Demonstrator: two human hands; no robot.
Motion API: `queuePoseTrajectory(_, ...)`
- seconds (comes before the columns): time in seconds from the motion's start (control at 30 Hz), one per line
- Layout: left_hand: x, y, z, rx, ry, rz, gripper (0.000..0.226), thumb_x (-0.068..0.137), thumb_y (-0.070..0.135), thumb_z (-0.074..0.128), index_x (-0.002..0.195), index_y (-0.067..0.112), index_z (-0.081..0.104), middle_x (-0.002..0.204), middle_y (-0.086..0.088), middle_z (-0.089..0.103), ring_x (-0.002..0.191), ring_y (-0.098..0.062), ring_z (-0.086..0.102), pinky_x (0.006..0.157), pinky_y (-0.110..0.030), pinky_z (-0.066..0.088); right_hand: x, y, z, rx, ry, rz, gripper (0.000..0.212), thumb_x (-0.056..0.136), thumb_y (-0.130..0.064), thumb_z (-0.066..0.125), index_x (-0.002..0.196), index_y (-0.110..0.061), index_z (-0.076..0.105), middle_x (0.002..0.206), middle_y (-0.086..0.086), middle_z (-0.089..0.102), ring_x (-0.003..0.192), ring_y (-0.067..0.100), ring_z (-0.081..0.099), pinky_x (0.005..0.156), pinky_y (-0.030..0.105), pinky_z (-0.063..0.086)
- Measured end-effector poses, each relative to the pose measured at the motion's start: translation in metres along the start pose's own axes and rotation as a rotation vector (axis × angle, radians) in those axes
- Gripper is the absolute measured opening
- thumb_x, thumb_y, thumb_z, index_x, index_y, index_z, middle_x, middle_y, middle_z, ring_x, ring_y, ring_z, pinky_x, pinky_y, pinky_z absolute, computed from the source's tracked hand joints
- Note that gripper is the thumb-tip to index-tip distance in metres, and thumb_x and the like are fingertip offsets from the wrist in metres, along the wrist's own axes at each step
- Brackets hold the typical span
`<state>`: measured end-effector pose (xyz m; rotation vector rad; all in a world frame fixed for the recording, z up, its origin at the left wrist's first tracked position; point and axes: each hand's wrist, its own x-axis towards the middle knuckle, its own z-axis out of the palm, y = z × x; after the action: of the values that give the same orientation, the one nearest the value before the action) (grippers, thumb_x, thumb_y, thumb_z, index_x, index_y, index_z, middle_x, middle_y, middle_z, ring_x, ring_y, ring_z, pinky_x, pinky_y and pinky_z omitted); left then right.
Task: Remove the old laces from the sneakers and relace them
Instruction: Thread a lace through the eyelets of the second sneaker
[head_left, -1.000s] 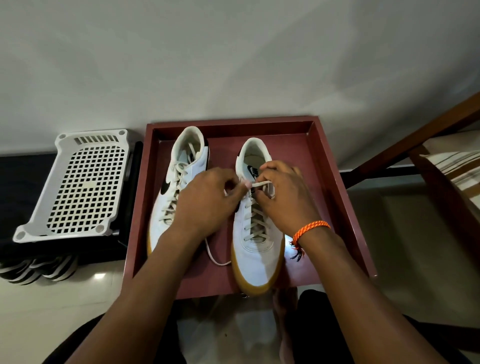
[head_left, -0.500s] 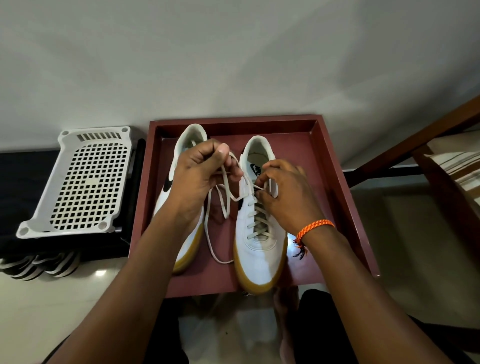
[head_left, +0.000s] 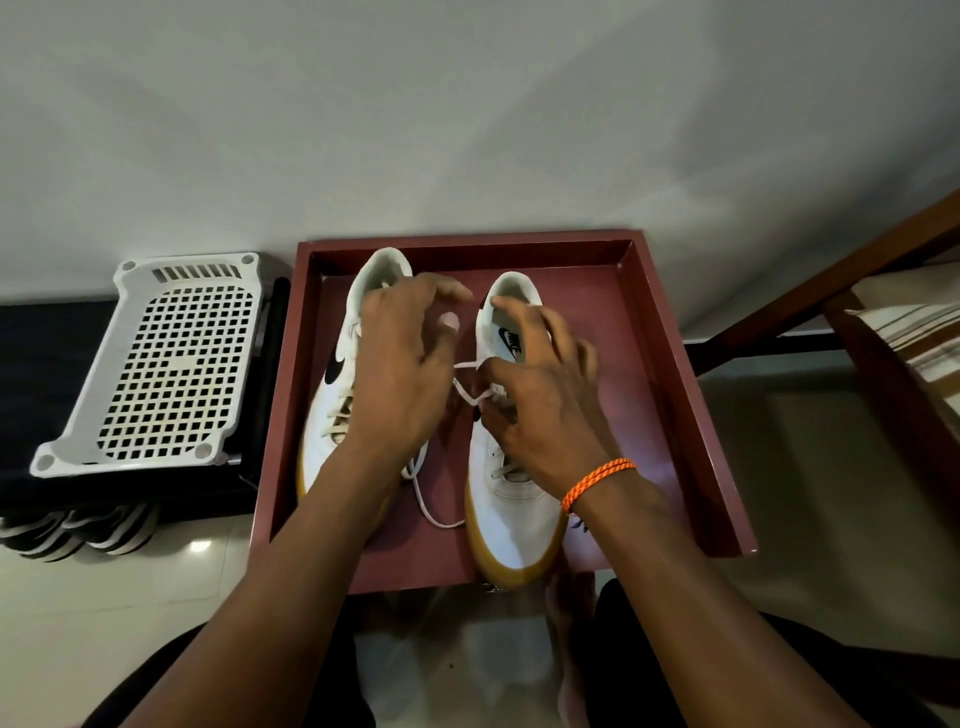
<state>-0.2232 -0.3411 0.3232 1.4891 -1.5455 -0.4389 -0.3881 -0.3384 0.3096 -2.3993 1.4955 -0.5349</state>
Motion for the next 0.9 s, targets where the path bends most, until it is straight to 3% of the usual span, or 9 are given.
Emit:
queuePoseTrajectory(0.13,-0.004,0.008,0.004,-0.294,-0.208,-0.115,0.028,0.107,-0.001,0.048,0.119,0.013,0.069,0.109,0.0,0.073,0.104,-0.019,0.07,0.084,-0.023,0.057,0.005,-0.003,-0.003,-0.045,0.171,-0.008,0.01,0.092,-0.021,0.073,0.102,-0.022,0.07,0.147,0.001,0.052,0.13,0.026,0.045,0.096,0.044,0.037)
queuePoseTrajectory(0.2,-0.005,0.006,0.006,-0.384,-0.256,-0.163,0.028,0.109,-0.001,0.045,0.12,0.011,0.068,0.11,-0.005,0.072,0.103,-0.024,0.072,0.084,-0.029,0.06,0.006,-0.003,-0.004,-0.073,0.213,0.007,0.012,0.096,-0.021,0.071,0.107,-0.021,0.069,0.14,0.0,0.054,0.121,0.023,0.047,0.091,0.044,0.04)
queuePoseTrajectory(0.33,-0.005,0.004,0.008,-0.339,-0.228,-0.211,0.029,0.112,0.004,0.043,0.119,0.013,0.069,0.104,-0.005,0.073,0.098,-0.021,0.072,0.082,-0.024,0.057,0.003,-0.001,-0.005,-0.017,0.116,-0.001,0.02,0.093,-0.028,0.068,0.113,-0.026,0.07,0.154,-0.002,0.043,0.137,0.023,0.04,0.096,0.042,0.036)
queuePoseTrajectory(0.47,-0.002,0.0,0.006,-0.339,-0.17,-0.276,0.027,0.114,0.009,0.043,0.114,0.012,0.071,0.1,-0.005,0.076,0.096,-0.017,0.075,0.078,-0.022,0.059,-0.002,-0.001,0.0,-0.022,-0.003,-0.014,0.022,0.082,-0.032,0.075,0.103,-0.034,0.069,0.169,-0.003,0.027,0.152,0.025,0.026,0.104,0.044,0.031)
queuePoseTrajectory(0.6,-0.003,0.004,0.006,-0.329,-0.177,-0.267,0.027,0.113,0.009,0.046,0.113,0.008,0.072,0.101,-0.006,0.075,0.094,-0.01,0.074,0.077,-0.018,0.058,-0.002,-0.003,0.005,-0.044,0.034,-0.028,0.021,0.083,-0.025,0.076,0.103,-0.029,0.071,0.165,-0.002,0.034,0.15,0.028,0.03,0.104,0.046,0.033)
queuePoseTrajectory(0.7,-0.004,0.011,0.006,-0.394,-0.229,-0.257,0.027,0.112,0.002,0.044,0.111,0.0,0.071,0.101,-0.009,0.073,0.085,-0.004,0.069,0.073,-0.015,0.054,0.001,-0.004,0.003,-0.094,0.196,-0.076,0.009,0.091,-0.024,0.071,0.1,-0.022,0.072,0.146,0.001,0.053,0.13,0.027,0.047,0.093,0.044,0.039)
queuePoseTrajectory(0.8,-0.005,0.017,0.004,-0.466,-0.296,-0.249,0.027,0.111,-0.003,0.041,0.114,-0.004,0.068,0.096,-0.003,0.071,0.081,-0.001,0.066,0.073,-0.016,0.051,0.004,-0.002,-0.008,-0.03,0.401,-0.045,0.016,0.097,-0.019,0.067,0.108,-0.018,0.077,0.111,0.004,0.06,0.099,0.026,0.052,0.078,0.046,0.045)
queuePoseTrajectory(0.9,-0.005,0.019,0.001,-0.555,-0.386,-0.29,0.028,0.113,0.002,0.039,0.125,0.0,0.063,0.103,-0.014,0.077,0.091,-0.026,0.075,0.077,-0.029,0.057,0.007,0.007,-0.02,0.201,0.576,0.056,0.014,0.098,-0.009,0.068,0.106,-0.012,0.079,0.096,0.002,0.067,0.089,0.023,0.063,0.075,0.041,0.052)
